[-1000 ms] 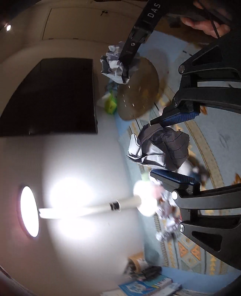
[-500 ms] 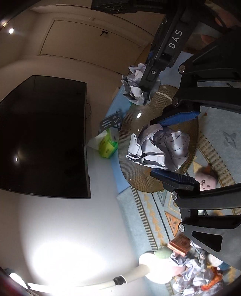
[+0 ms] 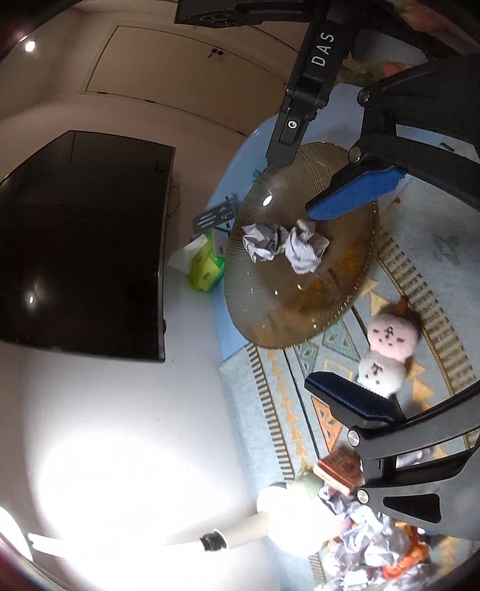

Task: Organize objects
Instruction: 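Carry the paper ball to the round glass tray and open the left tool, then move the left tool back over the rug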

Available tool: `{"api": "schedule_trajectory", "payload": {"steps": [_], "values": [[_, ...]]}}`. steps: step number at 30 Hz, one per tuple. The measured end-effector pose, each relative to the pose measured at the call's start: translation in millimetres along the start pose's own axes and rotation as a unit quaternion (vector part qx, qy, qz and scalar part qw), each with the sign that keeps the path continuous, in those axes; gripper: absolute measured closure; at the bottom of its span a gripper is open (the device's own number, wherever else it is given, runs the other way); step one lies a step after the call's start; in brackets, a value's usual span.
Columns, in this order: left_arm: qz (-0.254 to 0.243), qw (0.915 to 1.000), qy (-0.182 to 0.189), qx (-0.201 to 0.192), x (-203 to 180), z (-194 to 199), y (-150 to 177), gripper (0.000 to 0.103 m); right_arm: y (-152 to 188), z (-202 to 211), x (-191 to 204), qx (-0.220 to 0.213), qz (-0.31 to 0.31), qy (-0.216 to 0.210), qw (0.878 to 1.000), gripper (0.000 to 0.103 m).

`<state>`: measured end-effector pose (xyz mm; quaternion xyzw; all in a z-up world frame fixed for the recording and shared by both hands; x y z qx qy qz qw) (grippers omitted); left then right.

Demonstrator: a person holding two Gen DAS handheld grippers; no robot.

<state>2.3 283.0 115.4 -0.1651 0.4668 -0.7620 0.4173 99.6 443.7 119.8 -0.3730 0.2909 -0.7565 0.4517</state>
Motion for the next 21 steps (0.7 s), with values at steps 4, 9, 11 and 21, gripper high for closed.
{"api": "schedule_trajectory", "payload": {"steps": [4, 9, 11, 21], "values": [[0.028, 0.9988, -0.036, -0.017, 32, 47, 19, 0.018, 27, -1, 50, 0.010, 0.041, -0.042, 0.998, 0.021], [0.051, 0.9865, -0.154, -0.025, 95, 100, 68, 0.001, 79, -27, 113, 0.041, 0.088, -0.084, 0.992, 0.021], [0.078, 0.9771, -0.198, -0.016, 129, 114, 86, 0.001, 98, -37, 133, 0.043, 0.100, -0.103, 0.989, 0.021], [0.169, 0.9358, -0.309, -0.002, 241, 154, 150, 0.001, 143, -66, 178, 0.054, 0.180, -0.073, 0.979, 0.017]]}}
Point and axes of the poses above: each gripper's, at about its wrist camera, not at the fingertips, and z roughly against the way its jaws point, x to its left, y to its underside, the point moved 2 cm from there along -z, roughly the way its jaws point, and after that the axes turned 1 degree about -x, right-handed, at the moved point
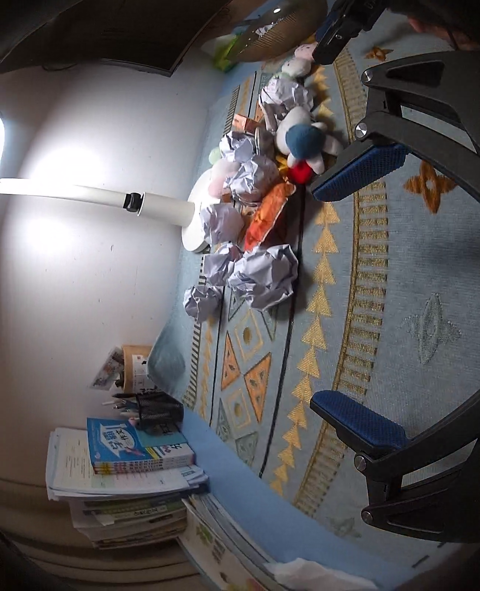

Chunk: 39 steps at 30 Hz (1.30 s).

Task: Organize objects
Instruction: 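Move the left tool back over the rug, then grasp the white plush cat with blue hat with the right tool while the left tool grasps a paper ball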

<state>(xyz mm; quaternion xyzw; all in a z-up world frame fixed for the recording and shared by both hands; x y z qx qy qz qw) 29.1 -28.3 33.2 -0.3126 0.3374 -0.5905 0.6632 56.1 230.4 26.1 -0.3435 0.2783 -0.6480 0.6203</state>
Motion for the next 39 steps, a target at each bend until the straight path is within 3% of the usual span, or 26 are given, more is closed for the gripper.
{"api": "schedule_trajectory", "payload": {"steps": [2, 9, 25, 39], "values": [[-0.003, 0.9994, 0.015, 0.032, 1, -13, 1, 0.001, 2, -3, 6, 0.007, 0.017, 0.007, 1.000, 0.016], [0.004, 0.9986, 0.021, 0.048, 1, -17, 5, 0.001, 1, -3, 5, 0.004, 0.022, 0.035, 0.999, 0.008], [0.019, 0.9971, 0.047, 0.057, 6, -18, 6, 0.001, 2, -9, 4, 0.022, 0.018, 0.046, 0.999, 0.007], [-0.004, 0.9943, 0.066, 0.084, -3, -27, 9, 0.001, 2, -12, 3, 0.031, 0.013, 0.049, 0.998, 0.007]]}}
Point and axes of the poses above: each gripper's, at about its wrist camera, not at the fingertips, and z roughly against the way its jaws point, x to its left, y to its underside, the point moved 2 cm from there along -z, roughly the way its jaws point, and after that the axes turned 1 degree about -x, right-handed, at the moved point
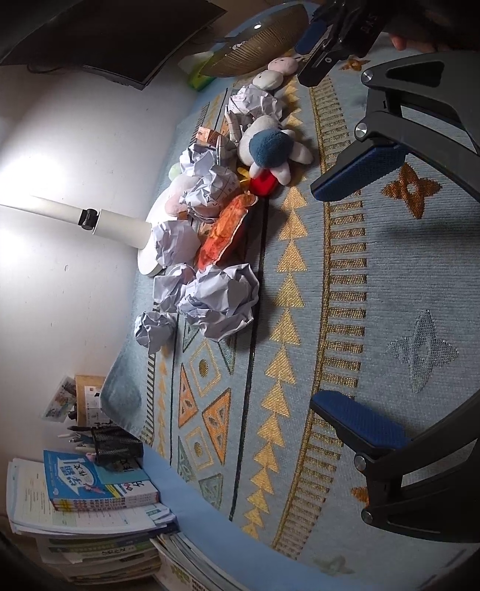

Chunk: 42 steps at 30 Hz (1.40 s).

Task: Organize objects
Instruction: 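Grasp the white plush cat with blue hat with the right tool while the left tool grasps a paper ball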

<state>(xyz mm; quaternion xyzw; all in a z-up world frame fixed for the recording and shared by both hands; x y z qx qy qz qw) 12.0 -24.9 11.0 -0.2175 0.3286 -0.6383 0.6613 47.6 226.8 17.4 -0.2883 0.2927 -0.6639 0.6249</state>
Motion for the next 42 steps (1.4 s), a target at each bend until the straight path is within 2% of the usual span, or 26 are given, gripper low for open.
{"api": "schedule_trajectory", "payload": {"steps": [6, 9, 11, 12, 13, 15, 17, 20, 24, 27, 28, 29, 30, 32, 33, 35, 37, 39, 42], "values": [[-0.001, 1.0000, 0.003, 0.003, -1, -1, 0, 0.001, 0, 0, 0, 0.001, 0.000, 0.000, 1.000, 0.007], [0.002, 1.0000, -0.003, -0.003, 1, 1, 0, 0.001, -4, -10, -4, 0.037, -0.027, -0.012, 0.999, 0.007], [0.017, 0.9991, -0.033, -0.021, 5, 6, -1, 0.001, -3, -16, -7, 0.055, -0.094, -0.082, 0.991, 0.007], [0.019, 0.9987, -0.038, -0.027, 6, 8, -2, 0.001, -3, -17, -5, 0.058, -0.117, -0.121, 0.984, 0.007], [0.019, 0.9989, -0.030, -0.031, 6, 9, -3, 0.001, -5, -16, 2, 0.055, -0.120, -0.134, 0.982, 0.007], [0.015, 0.9989, -0.022, -0.037, 8, 10, -8, 0.001, -11, -15, 24, 0.048, -0.079, -0.108, 0.990, 0.007], [0.001, 0.9985, -0.042, -0.036, 8, 6, -18, 0.001, -17, -19, 44, 0.051, -0.047, -0.100, 0.993, 0.007], [-0.021, 0.9986, -0.043, -0.024, 9, -7, -38, 0.001, -26, -31, 55, 0.070, -0.059, -0.103, 0.990, 0.007], [-0.045, 0.9983, -0.035, 0.003, 12, -38, -55, 0.001, -30, -59, 54, 0.102, -0.071, -0.084, 0.989, 0.007], [-0.050, 0.9985, -0.018, 0.011, 15, -53, -65, 0.002, -29, -72, 49, 0.109, -0.094, -0.105, 0.984, 0.007], [-0.049, 0.9986, -0.015, 0.011, 16, -56, -66, 0.005, -30, -72, 49, 0.098, -0.092, -0.103, 0.986, 0.010], [-0.047, 0.9988, -0.011, 0.008, 16, -59, -67, 0.015, -30, -72, 50, 0.091, -0.088, -0.105, 0.986, 0.013], [-0.045, 0.9989, -0.002, 0.010, 17, -63, -65, 0.021, -30, -72, 52, 0.088, -0.084, -0.104, 0.987, 0.024], [-0.044, 0.9984, 0.021, 0.029, 15, -69, -63, 0.042, -32, -71, 56, 0.081, -0.078, -0.107, 0.988, 0.027], [-0.046, 0.9982, 0.033, 0.021, 13, -66, -63, 0.048, -32, -70, 56, 0.078, -0.077, -0.108, 0.988, 0.028], [-0.055, 0.9982, 0.018, 0.013, 11, -63, -61, 0.050, -32, -68, 53, 0.073, -0.087, -0.119, 0.986, 0.029], [-0.065, 0.9976, 0.024, 0.000, 7, -57, -60, 0.053, -29, -65, 47, 0.073, -0.100, -0.131, 0.984, 0.029], [-0.073, 0.9972, 0.013, -0.014, 4, -50, -59, 0.053, -24, -57, 45, 0.074, -0.102, -0.142, 0.982, 0.029], [-0.071, 0.9974, 0.009, -0.011, 4, -39, -50, 0.053, -13, -29, 49, 0.063, -0.061, -0.169, 0.982, 0.029]]}}
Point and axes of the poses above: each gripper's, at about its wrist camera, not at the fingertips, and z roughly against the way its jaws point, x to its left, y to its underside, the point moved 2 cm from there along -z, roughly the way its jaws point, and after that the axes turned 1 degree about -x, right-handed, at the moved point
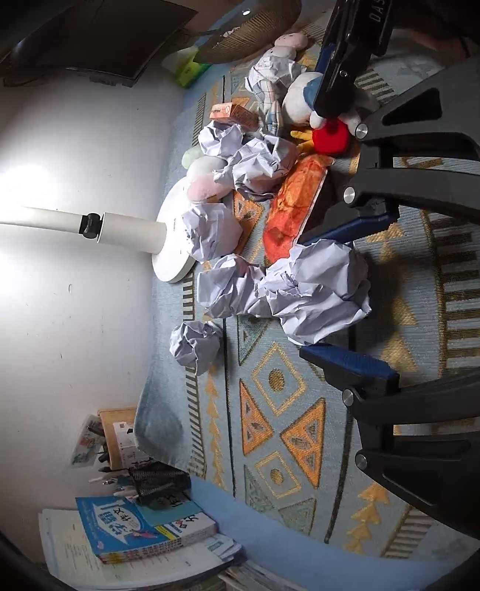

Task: Organize objects
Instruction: 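Grasp the white plush cat with blue hat with the right tool while the left tool grasps a paper ball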

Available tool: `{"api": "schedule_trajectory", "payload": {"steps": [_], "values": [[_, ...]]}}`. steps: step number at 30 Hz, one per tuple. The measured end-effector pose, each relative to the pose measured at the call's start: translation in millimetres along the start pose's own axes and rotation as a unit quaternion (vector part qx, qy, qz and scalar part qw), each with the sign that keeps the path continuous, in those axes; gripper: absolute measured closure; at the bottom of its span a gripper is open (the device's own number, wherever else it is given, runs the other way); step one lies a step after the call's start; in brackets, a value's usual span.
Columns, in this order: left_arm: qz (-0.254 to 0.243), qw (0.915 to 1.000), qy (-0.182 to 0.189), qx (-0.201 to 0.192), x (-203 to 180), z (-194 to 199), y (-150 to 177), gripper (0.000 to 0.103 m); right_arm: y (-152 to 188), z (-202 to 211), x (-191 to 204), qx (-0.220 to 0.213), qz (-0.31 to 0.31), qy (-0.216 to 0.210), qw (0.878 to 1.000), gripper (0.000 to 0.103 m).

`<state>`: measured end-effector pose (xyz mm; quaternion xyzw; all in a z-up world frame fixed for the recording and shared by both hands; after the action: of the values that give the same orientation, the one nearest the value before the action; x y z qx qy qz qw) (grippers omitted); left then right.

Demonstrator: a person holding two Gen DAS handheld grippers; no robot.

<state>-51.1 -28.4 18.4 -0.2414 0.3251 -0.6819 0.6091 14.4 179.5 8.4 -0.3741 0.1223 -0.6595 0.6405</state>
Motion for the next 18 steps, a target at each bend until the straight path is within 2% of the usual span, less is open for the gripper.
{"api": "schedule_trajectory", "payload": {"steps": [5, 10, 13, 18], "values": [[0.002, 0.9990, 0.041, -0.021, -21, 48, 27, 0.053, 30, 34, 22, -0.009, 0.122, 0.026, 0.992, 0.029], [0.005, 0.9961, 0.087, -0.018, -54, 71, 50, 0.053, 55, 46, 19, 0.022, 0.149, 0.012, 0.988, 0.028], [-0.007, 0.9972, 0.073, -0.014, -65, 68, 59, 0.053, 65, 49, 16, 0.025, 0.163, 0.022, 0.986, 0.027], [-0.003, 0.9985, 0.052, -0.015, -64, 63, 61, 0.052, 75, 43, 8, 0.039, 0.162, 0.005, 0.986, 0.025]]}}
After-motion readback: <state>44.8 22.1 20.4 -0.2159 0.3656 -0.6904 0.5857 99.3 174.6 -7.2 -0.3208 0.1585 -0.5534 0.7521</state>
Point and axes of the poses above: each gripper's, at about its wrist camera, not at the fingertips, and z roughly against the way its jaws point, x to its left, y to its underside, the point moved 2 cm from there along -z, roughly the way its jaws point, and after that the axes turned 1 degree about -x, right-handed, at the moved point
